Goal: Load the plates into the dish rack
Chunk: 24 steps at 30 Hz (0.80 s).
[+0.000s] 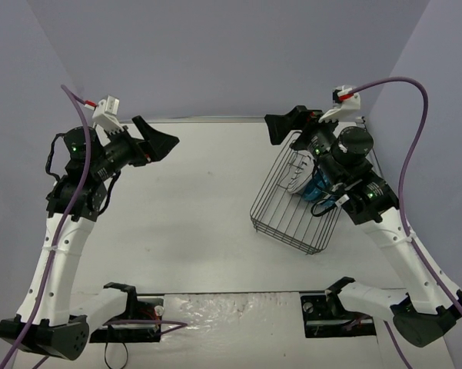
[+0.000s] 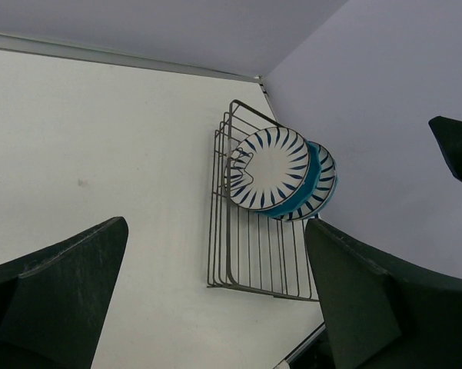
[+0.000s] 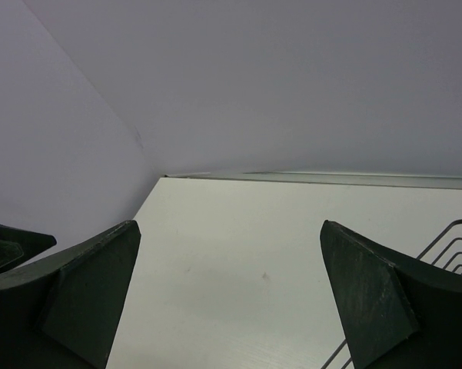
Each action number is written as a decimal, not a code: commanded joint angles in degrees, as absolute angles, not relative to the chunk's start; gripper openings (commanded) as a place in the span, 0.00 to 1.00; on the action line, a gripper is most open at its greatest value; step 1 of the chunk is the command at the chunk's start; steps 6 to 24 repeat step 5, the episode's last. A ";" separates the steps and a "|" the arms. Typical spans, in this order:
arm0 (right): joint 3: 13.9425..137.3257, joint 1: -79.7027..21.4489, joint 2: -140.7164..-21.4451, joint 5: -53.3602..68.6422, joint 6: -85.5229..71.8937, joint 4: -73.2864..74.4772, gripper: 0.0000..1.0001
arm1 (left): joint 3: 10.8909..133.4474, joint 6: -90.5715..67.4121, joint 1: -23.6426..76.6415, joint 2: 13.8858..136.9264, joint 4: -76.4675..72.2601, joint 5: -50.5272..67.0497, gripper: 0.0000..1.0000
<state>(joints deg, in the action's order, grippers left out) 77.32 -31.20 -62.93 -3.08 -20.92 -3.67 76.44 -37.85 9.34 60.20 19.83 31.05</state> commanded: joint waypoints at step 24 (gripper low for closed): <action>78.05 -31.46 -62.75 -1.09 -19.51 -9.14 1.00 | 79.10 -36.56 10.20 59.68 14.33 31.99 0.97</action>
